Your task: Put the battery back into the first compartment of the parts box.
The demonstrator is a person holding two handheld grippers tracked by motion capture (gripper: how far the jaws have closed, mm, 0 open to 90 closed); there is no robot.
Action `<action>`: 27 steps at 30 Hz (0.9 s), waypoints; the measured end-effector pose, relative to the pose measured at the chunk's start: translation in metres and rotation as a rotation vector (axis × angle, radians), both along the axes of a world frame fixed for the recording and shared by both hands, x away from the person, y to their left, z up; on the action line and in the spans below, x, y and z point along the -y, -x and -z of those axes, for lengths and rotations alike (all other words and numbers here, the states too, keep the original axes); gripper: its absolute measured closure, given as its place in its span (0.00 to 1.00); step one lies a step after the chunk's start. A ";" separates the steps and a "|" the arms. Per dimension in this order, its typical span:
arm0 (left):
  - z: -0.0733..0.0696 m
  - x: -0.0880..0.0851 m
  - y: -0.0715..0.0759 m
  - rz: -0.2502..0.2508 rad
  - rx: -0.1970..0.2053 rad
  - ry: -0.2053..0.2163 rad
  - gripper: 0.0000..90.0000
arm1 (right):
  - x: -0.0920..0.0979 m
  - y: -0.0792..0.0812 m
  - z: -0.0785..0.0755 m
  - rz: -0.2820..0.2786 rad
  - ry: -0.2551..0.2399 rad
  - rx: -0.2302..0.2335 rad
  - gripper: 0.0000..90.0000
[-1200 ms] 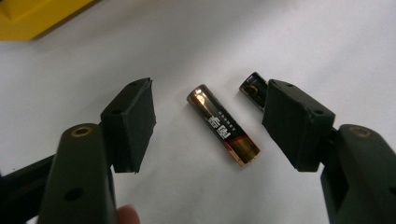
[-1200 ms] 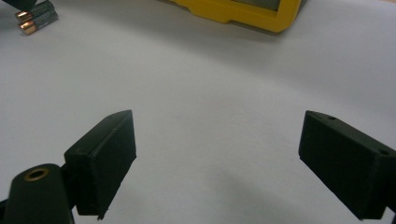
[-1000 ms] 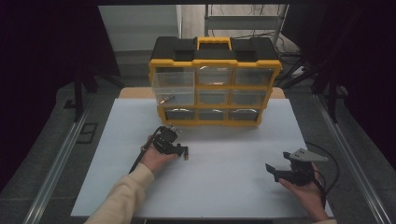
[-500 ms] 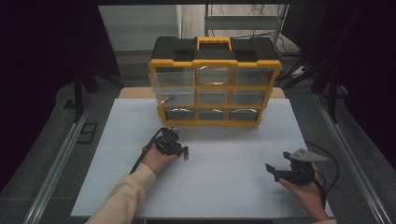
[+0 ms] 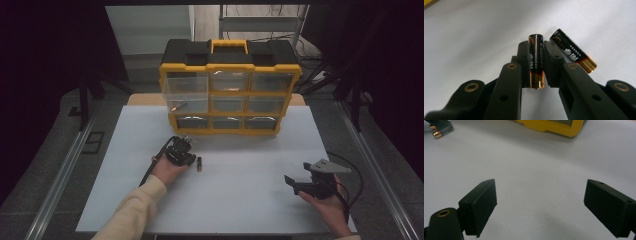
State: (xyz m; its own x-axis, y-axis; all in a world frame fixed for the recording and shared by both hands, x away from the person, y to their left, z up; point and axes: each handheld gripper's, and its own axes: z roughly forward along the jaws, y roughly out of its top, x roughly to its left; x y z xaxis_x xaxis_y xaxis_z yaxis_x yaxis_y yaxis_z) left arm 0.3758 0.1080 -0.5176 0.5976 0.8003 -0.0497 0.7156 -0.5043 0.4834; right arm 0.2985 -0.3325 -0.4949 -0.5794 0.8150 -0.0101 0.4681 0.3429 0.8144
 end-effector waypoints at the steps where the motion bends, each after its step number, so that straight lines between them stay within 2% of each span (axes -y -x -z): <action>1: 0.000 0.000 0.000 -0.002 0.007 -0.002 0.86 | 0.000 0.000 0.000 0.000 0.000 0.000 0.13; 4: -0.003 -0.002 0.001 0.008 0.012 0.013 0.86 | 0.000 0.000 0.000 0.001 -0.002 0.000 0.13; 10: -0.014 -0.004 0.009 0.028 0.043 0.072 0.86 | 0.000 0.000 0.000 0.001 0.002 0.002 0.13; 18: -0.029 -0.010 0.022 0.069 0.134 0.114 0.86 | 0.000 0.001 0.000 0.001 0.003 0.005 0.13; 27: -0.039 -0.024 0.033 0.105 0.187 0.215 0.86 | 0.000 0.001 -0.001 0.001 0.008 0.007 0.13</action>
State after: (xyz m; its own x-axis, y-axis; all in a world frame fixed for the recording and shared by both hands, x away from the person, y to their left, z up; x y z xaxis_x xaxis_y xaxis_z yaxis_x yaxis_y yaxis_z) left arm 0.3424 0.1316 -0.4790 0.6915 0.7164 -0.0925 0.5535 -0.4432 0.7051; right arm 0.2977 -0.3326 -0.4944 -0.5786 0.8154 -0.0204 0.4626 0.3487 0.8151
